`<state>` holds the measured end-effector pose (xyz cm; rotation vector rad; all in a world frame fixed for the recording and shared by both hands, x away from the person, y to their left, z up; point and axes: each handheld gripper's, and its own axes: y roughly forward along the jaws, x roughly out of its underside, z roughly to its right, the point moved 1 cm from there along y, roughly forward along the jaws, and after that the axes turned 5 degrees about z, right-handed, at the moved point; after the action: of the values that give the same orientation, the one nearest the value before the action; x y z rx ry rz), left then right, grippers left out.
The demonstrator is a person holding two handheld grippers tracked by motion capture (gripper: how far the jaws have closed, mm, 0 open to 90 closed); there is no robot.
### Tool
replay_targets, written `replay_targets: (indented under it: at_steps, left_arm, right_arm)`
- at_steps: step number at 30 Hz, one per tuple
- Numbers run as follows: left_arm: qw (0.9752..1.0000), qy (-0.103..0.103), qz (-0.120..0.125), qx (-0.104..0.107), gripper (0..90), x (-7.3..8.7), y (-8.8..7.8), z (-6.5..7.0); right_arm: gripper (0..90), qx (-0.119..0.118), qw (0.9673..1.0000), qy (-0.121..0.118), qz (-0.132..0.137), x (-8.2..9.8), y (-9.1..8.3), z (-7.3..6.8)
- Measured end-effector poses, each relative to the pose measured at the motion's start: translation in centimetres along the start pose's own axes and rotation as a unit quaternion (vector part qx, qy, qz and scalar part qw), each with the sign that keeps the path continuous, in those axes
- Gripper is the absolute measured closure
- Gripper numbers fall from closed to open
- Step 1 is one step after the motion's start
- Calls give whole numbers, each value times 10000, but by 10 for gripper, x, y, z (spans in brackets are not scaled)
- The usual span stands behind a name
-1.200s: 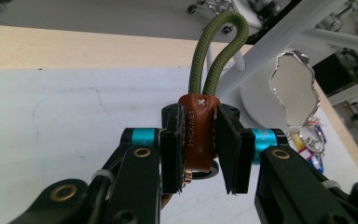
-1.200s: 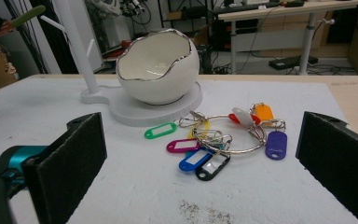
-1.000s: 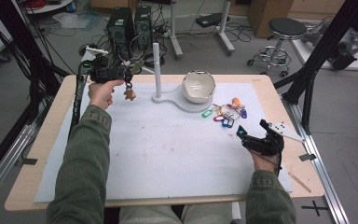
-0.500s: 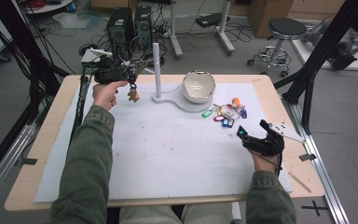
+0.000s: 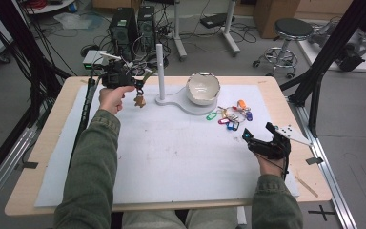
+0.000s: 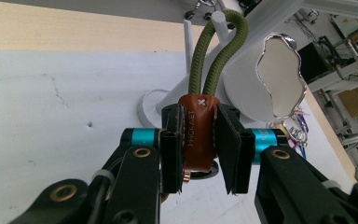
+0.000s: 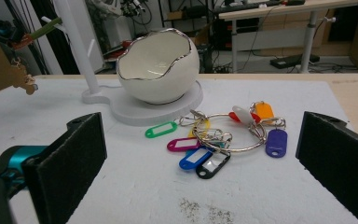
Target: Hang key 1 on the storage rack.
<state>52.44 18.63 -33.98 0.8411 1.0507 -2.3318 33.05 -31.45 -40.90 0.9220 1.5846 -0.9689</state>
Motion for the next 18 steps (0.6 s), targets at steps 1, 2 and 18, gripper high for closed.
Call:
replay_targets:
  at_steps: [1, 2, 18]
  left_arm:
    - [10000, -19, -6, 6, 716, 0, 1, 0]
    - [10000, -12, -24, 19, 716, 1, 2, 0]
    - [9984, 407, -161, -363, 655, 6, 9, 2]
  right_arm:
    - [8, 5, 10000, -10, 11, 0, 0, 0]
    - [8, 4, 10000, -7, 7, 0, 0, 0]
    - [8, -8, 10000, -6, -10, 0, 1, 0]
